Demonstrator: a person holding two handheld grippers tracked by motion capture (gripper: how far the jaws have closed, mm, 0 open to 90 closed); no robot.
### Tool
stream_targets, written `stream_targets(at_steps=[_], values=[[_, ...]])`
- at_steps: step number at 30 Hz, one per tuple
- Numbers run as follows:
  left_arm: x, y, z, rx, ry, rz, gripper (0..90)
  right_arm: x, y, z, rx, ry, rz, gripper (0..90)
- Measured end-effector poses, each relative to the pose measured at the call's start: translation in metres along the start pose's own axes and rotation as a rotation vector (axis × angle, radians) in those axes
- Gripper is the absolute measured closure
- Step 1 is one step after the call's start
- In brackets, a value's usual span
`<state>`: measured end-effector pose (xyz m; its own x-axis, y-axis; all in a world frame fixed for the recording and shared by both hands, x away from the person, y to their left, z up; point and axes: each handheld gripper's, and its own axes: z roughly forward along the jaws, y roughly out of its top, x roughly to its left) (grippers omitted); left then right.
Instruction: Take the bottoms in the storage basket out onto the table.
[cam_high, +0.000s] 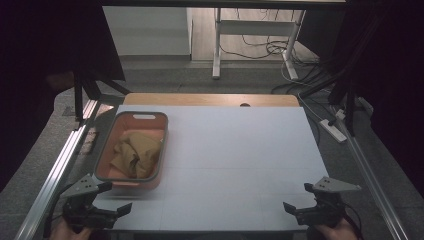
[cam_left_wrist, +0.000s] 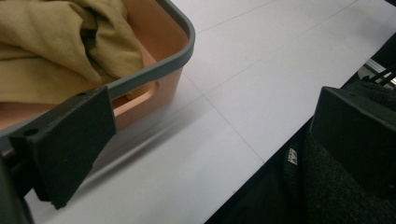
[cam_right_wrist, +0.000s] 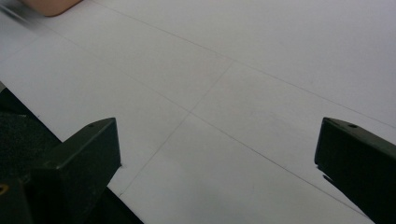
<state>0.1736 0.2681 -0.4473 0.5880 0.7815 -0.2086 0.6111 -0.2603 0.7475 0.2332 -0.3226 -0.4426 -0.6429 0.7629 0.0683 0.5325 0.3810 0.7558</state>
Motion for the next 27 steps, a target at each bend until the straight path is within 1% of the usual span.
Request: stream_targets(at_steps=[1,3,10,11,15,21,26,27], values=[[0.000,0.001,0.001,0.001,-0.007,-0.001,0.0,0.000,0.000,0.000,0.000,0.000,0.000,0.5],[0.000,0.002,0.002,0.007,-0.007,0.000,0.0,0.000,0.000,0.000,0.000,0.000,0.000,0.5],[-0.001,0.009,0.004,0.006,0.009,0.008,0.0,0.000,0.000,0.000,0.002,-0.001,0.001,0.5],[-0.001,0.011,0.004,0.002,-0.002,0.008,0.0,0.000,0.000,0.000,0.003,-0.002,0.001,0.5],[-0.001,0.015,0.006,-0.005,-0.009,0.005,0.0,0.000,0.000,0.001,0.006,-0.001,0.001,0.5],[0.001,0.019,0.011,0.009,0.009,0.001,0.0,0.000,0.000,0.001,0.011,-0.003,-0.002,0.5],[0.001,0.023,0.012,0.003,0.018,0.000,0.0,0.000,0.000,0.001,0.014,-0.002,-0.003,0.5],[0.001,0.025,0.013,0.002,0.026,0.002,0.0,0.000,0.000,0.002,0.015,-0.002,-0.004,0.5]])
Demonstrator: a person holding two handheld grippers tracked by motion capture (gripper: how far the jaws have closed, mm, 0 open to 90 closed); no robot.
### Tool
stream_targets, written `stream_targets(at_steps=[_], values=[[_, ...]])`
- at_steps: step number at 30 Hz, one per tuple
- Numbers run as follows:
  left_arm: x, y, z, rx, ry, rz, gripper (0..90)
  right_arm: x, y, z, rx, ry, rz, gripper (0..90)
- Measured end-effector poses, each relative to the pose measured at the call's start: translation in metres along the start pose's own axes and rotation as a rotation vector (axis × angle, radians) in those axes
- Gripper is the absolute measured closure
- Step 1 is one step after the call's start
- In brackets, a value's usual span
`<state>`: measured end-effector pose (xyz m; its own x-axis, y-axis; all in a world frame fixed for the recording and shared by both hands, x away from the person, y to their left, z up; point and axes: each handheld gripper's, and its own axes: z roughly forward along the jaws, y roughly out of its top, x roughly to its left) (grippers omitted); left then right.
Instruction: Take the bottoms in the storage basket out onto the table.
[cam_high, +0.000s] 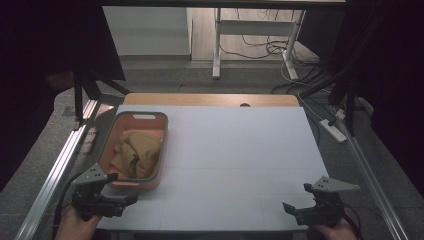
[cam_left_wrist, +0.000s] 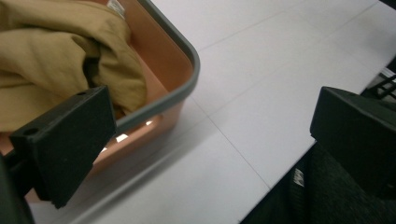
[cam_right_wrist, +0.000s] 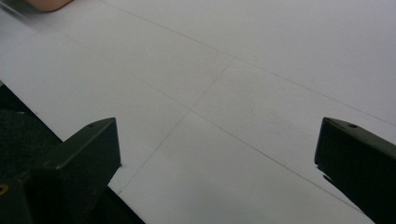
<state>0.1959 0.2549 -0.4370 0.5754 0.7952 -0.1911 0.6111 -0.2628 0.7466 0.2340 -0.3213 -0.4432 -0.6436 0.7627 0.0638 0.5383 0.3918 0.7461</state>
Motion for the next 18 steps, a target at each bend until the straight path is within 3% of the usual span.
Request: stream_targets(at_steps=[18], values=[[0.009,0.019,0.020,0.030,0.004,0.019,0.0,0.000,0.000,0.001,0.008,0.002,0.001,0.5]])
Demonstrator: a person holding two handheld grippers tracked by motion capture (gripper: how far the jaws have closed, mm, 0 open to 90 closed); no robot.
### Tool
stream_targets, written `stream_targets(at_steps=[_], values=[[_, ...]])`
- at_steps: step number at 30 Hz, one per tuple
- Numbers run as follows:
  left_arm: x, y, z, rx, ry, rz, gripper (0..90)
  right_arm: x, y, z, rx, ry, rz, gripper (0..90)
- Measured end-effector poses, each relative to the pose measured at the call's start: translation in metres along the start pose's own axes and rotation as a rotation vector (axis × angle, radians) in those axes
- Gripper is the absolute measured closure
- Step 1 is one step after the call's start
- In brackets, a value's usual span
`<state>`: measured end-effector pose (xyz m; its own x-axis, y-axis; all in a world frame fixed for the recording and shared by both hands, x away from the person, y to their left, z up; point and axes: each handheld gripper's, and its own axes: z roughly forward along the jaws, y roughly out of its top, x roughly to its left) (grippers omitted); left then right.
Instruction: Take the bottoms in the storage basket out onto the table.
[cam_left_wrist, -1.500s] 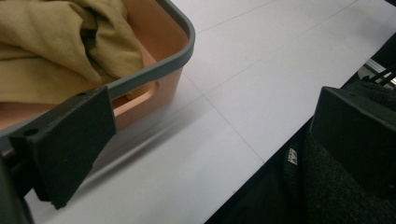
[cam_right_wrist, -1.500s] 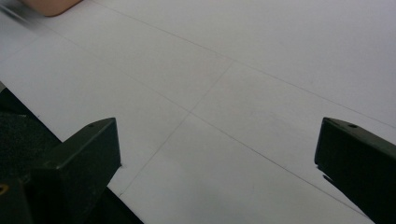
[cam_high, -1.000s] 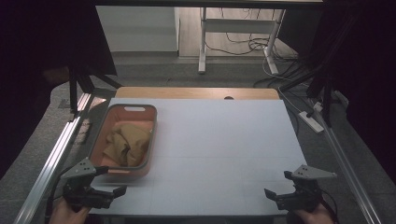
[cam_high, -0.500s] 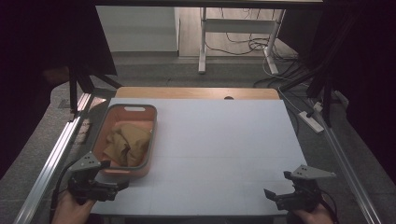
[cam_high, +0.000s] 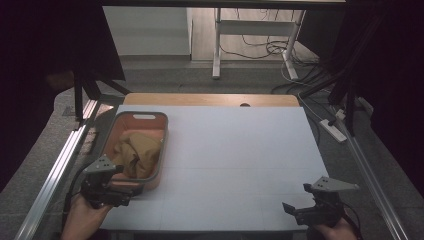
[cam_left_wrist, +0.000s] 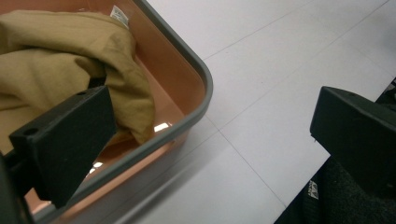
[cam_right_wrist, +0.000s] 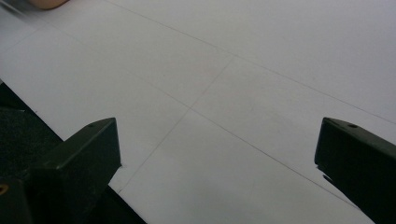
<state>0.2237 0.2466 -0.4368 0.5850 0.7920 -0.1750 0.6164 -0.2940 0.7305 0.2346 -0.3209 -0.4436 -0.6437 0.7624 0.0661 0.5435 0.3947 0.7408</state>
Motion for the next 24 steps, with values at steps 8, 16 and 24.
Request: stream_targets(at_steps=[8,16,24], values=[[0.004,0.006,0.009,0.019,-0.003,-0.002,0.0,0.000,0.000,0.000,0.001,0.002,0.000,0.5],[0.009,0.015,0.016,0.023,0.010,-0.004,0.0,0.000,0.000,0.000,0.005,0.002,-0.003,0.5],[0.013,0.021,0.025,0.045,0.019,-0.008,0.0,0.000,0.000,0.000,0.004,0.002,-0.003,0.5]])
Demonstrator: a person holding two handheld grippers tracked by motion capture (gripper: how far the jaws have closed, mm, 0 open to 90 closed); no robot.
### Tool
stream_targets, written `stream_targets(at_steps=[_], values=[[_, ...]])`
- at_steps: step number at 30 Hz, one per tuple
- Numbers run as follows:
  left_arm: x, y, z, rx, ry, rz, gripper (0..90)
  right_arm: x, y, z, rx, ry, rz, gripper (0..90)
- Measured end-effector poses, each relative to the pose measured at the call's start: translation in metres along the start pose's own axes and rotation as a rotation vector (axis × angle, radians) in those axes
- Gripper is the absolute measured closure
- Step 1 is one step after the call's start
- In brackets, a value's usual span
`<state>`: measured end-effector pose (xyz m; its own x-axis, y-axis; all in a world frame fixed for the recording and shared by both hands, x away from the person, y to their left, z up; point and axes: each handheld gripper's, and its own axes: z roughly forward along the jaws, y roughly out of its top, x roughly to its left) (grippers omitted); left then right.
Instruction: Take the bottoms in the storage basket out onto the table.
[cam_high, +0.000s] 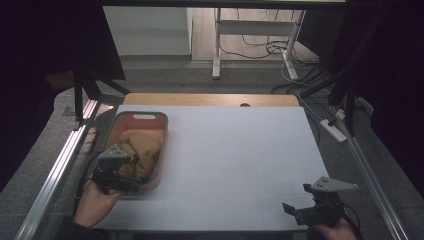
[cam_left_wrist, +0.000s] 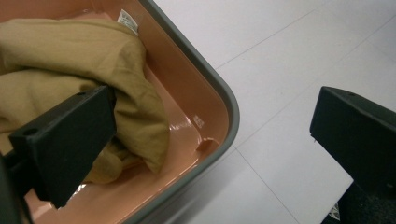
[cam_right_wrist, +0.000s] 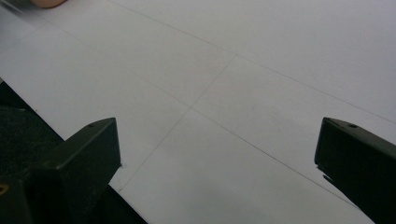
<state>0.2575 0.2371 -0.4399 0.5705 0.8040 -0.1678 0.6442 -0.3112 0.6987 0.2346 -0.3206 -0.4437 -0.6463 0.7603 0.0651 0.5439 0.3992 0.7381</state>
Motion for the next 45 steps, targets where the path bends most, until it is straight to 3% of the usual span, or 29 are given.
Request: stream_targets(at_steps=[9,27,45], values=[[0.009,0.010,0.007,0.003,-0.005,-0.011,0.0,0.000,0.000,0.000,0.001,0.000,-0.001,0.5],[0.028,0.035,0.025,0.051,0.037,-0.004,0.0,0.000,0.000,0.000,0.003,0.001,-0.003,0.5],[0.057,0.042,0.036,0.093,0.100,-0.063,0.0,0.001,0.000,0.001,0.011,0.004,-0.011,0.5]])
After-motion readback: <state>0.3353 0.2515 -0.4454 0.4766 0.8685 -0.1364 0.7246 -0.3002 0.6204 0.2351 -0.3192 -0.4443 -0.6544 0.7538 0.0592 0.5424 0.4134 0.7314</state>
